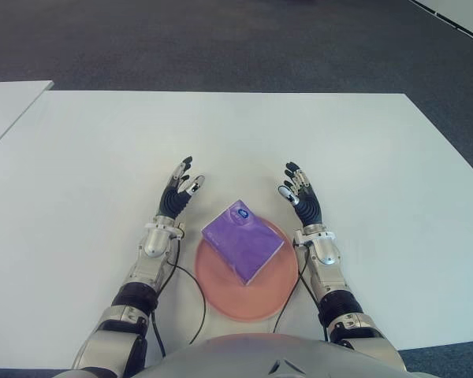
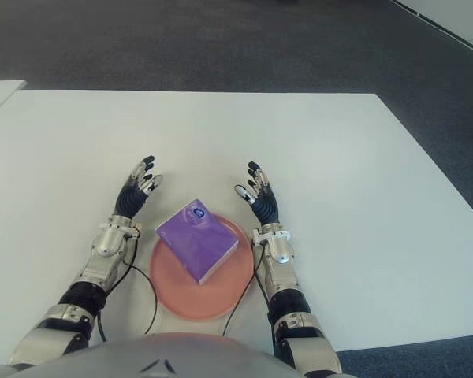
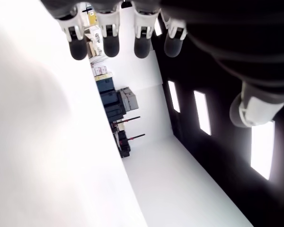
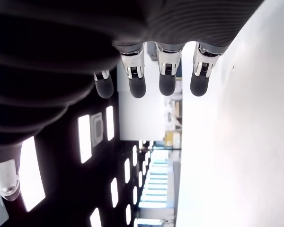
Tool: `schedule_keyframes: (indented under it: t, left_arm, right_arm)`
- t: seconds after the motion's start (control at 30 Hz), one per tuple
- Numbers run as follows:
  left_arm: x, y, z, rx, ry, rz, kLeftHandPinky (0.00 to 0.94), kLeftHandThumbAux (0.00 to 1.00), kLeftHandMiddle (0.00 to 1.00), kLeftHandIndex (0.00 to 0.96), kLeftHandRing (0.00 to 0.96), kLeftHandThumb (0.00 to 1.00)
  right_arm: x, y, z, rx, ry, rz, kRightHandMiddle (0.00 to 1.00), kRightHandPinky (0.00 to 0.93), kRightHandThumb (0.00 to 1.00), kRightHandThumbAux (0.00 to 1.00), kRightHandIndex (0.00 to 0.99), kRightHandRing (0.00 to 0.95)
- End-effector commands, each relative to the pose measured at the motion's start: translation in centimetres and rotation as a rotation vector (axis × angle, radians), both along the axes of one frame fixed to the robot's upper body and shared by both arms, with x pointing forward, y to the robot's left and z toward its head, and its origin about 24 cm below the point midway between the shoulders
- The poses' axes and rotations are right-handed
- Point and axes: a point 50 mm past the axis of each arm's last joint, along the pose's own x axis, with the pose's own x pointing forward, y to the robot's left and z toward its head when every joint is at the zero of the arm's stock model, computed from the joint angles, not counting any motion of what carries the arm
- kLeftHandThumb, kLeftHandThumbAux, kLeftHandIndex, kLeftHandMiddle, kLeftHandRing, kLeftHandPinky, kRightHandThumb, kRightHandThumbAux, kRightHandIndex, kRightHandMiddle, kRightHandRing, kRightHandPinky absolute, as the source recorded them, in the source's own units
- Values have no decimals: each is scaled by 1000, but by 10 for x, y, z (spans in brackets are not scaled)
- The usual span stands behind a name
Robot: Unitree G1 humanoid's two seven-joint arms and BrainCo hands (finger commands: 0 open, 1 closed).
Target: Put the tissue paper into the plate.
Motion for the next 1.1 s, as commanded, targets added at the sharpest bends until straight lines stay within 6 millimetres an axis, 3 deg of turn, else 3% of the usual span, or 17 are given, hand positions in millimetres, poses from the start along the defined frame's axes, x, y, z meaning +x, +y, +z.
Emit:
schedule_keyframes:
  t: [0.03,0.4,1.1]
  left_arm:
    - [-10,-2,-13,-2,32,31,0,432,0,0,0,0]
    - [-18,-3,-24,-40,65,98,0,414,0,0,0,0]
    - [-23,-5,-26,-78,45,156,0,390,0,0,0,0]
  right_arm:
    - [-25,-10,-33,-10,169,-27,0,0,0,502,0,0]
    - [-25,-11,-33,-14,166,-19,0,0,0,494,0,0]
    - [-24,-12,-32,-29,159,-21,0,0,0,484,0,0]
